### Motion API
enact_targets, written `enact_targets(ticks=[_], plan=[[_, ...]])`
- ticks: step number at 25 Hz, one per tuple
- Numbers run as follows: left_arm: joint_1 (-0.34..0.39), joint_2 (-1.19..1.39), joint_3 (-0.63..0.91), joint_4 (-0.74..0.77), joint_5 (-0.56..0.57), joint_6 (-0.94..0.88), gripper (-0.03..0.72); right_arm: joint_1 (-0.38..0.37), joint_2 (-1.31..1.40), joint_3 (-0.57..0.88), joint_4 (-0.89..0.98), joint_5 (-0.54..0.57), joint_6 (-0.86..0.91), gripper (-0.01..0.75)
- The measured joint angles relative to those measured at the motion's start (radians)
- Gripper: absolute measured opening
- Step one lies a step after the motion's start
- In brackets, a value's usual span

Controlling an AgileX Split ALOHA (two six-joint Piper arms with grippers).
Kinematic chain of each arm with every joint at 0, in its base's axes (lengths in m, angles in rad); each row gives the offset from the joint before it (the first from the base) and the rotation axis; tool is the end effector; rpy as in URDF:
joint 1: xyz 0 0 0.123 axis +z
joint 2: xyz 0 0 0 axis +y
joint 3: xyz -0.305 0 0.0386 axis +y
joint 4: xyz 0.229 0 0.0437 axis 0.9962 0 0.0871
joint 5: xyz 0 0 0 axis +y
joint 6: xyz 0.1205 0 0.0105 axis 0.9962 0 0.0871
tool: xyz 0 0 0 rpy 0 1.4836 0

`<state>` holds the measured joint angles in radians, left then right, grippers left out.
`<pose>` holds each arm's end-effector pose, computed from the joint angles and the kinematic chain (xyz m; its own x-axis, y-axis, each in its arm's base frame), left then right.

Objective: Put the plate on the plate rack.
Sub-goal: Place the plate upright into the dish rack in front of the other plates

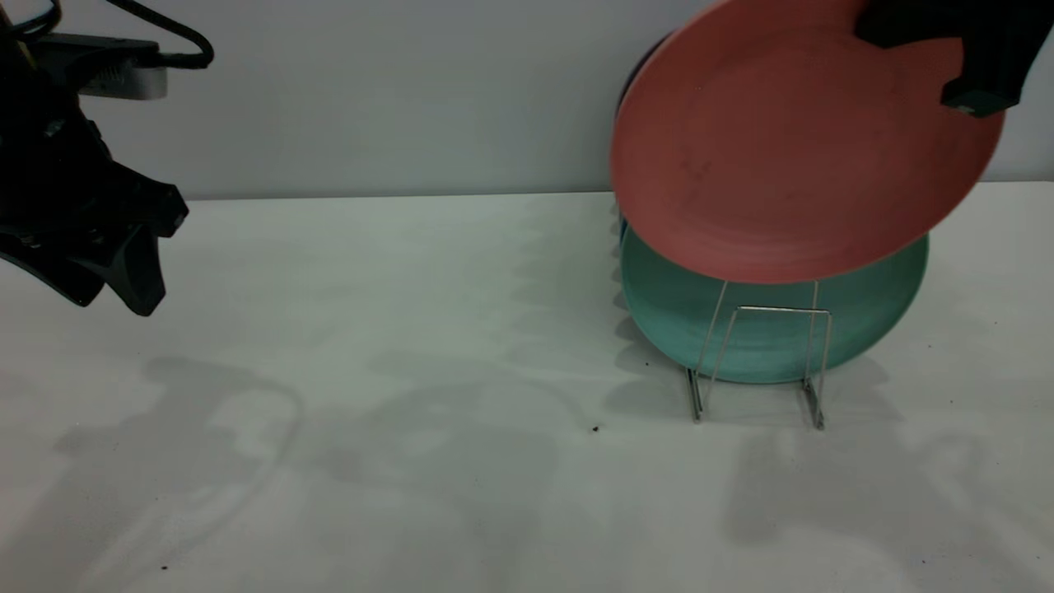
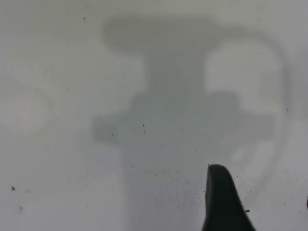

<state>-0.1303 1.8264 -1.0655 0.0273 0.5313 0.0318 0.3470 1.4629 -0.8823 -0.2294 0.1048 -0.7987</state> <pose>0.3509 -0.0443 0.1691 -0.9175 0.1760 -0.3566 0.1760 0.9838 0.0327 0.3029 0.1065 0.2735 0.0021 -0.9089 -0.4170 -0.6177 0.3268 -0.7153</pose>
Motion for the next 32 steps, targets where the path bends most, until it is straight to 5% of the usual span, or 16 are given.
enact_targets(ticks=[32], plan=[[0.0, 0.001, 0.0, 0.0, -0.005, 0.0, 0.452, -0.016, 0.211, -0.002, 0.023, -0.088, 0.086, 0.06]])
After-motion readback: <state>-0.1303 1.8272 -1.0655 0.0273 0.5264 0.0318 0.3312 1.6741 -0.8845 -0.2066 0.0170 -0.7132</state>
